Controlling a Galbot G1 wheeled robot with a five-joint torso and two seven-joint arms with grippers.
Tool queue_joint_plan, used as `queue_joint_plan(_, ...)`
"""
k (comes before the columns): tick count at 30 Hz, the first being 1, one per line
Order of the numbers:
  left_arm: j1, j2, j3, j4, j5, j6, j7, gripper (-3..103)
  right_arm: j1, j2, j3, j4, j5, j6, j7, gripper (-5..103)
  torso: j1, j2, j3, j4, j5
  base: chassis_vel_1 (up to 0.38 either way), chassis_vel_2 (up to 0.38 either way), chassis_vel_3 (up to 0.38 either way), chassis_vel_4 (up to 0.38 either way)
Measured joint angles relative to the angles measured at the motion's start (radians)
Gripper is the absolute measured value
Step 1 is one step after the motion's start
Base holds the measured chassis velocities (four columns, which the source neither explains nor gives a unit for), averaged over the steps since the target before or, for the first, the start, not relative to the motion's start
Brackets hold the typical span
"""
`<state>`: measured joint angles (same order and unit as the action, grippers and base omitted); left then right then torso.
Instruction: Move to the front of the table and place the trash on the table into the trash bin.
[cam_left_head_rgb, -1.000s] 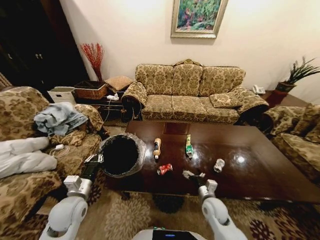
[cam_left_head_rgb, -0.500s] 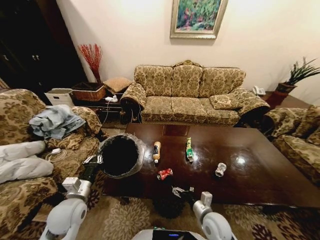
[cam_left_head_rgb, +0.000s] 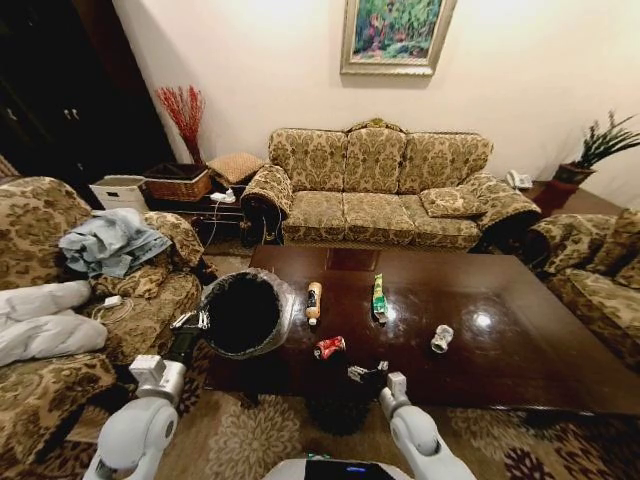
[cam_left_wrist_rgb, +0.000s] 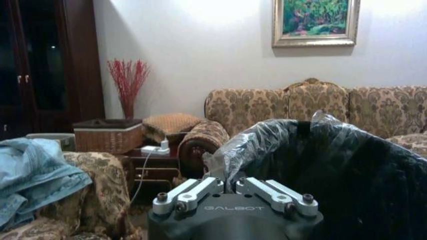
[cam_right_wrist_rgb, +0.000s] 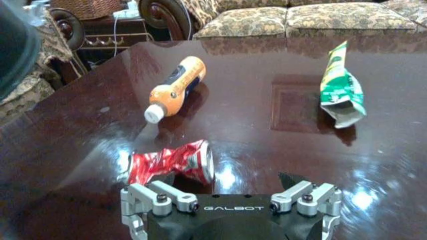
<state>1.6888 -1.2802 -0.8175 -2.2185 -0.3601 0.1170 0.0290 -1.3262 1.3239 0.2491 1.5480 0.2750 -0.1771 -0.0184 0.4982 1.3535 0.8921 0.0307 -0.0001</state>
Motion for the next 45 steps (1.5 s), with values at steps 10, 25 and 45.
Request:
queue_joint_plan(10, 0.008, -0.002, 0.002, 0.000, 0.010, 0.005, 0.004, 4, 0.089, 0.063, -0.031, -0.115, 0.009, 0.021, -0.029, 100, 0.000, 0.000, 0.000, -0.0001, 0.0000, 0.000, 0.000, 0.000, 0.000)
queue_joint_plan(25, 0.002, -0.001, 0.006, 0.016, 0.010, 0.005, 0.005, 4, 0.135, 0.086, -0.015, -0.207, 0.026, 0.034, -0.025, 58, 0.000, 0.000, 0.000, -0.0001, 0.0000, 0.000, 0.000, 0.000, 0.000)
queue_joint_plan(45, 0.001, -0.003, 0.005, 0.022, 0.008, 0.002, 0.005, 4, 0.115, 0.069, -0.015, -0.168, 0.023, 0.042, -0.029, 16, 0.000, 0.000, 0.000, -0.0001, 0.0001, 0.000, 0.000, 0.000, 0.000)
